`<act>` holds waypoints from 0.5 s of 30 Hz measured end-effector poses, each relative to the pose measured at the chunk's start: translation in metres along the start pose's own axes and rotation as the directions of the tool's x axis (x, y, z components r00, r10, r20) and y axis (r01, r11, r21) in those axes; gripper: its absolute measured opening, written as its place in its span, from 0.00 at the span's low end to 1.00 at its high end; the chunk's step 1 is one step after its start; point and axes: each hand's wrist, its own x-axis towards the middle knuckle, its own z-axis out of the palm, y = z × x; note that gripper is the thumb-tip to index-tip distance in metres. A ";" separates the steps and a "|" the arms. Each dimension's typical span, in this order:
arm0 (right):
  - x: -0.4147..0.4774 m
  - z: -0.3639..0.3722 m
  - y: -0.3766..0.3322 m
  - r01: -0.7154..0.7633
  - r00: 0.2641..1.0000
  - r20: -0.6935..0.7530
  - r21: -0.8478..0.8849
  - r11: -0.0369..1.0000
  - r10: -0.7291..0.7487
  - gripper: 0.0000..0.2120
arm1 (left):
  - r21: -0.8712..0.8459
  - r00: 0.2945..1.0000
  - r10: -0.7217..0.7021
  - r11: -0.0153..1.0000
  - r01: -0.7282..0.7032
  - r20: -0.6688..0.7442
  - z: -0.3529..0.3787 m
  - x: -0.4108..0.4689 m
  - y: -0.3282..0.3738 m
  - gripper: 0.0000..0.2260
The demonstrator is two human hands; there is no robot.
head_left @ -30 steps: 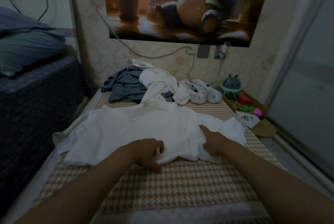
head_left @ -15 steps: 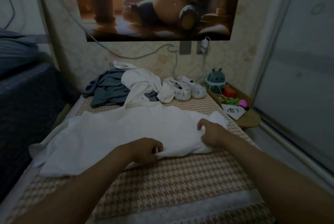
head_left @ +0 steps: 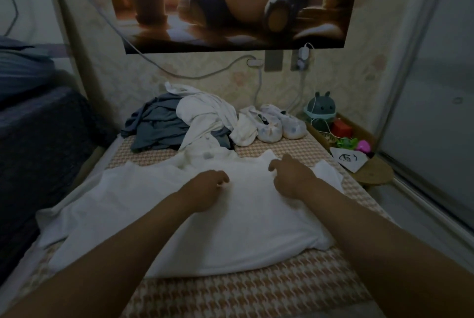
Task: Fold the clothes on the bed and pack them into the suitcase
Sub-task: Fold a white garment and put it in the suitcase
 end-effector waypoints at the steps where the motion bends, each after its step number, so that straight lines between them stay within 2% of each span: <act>1: 0.011 0.002 -0.002 -0.027 1.000 -0.009 0.051 0.998 0.027 0.21 | 0.029 1.000 -0.023 0.999 0.023 -0.002 0.001 0.009 -0.013 0.18; 4: 0.043 0.013 -0.005 -0.088 0.996 0.000 0.128 0.988 0.089 0.27 | 0.141 0.997 -0.071 0.988 0.065 0.040 0.007 0.037 -0.049 0.20; 8: 0.072 0.032 0.001 -0.116 0.993 0.054 0.215 0.970 0.106 0.30 | 0.095 0.992 -0.129 0.987 0.129 -0.010 0.017 0.059 -0.079 0.06; 9: 0.077 0.035 0.005 -0.095 0.995 0.018 0.248 0.964 0.093 0.29 | 0.086 0.990 -0.137 0.986 0.140 -0.044 0.017 0.063 -0.083 0.07; 11: 0.084 0.035 0.010 -0.033 0.982 -0.162 0.354 0.935 0.096 0.25 | 0.093 0.984 -0.161 0.981 0.168 -0.080 0.017 0.069 -0.091 0.13; 13: 0.090 0.031 0.013 0.023 0.922 -0.349 0.479 0.878 0.166 0.22 | 0.089 0.983 -0.179 0.979 0.183 -0.048 0.013 0.071 -0.094 0.16; 15: 0.096 0.029 0.015 0.073 0.870 -0.447 0.531 0.844 0.205 0.22 | 0.133 0.986 -0.166 0.978 0.163 0.014 0.009 0.073 -0.100 0.18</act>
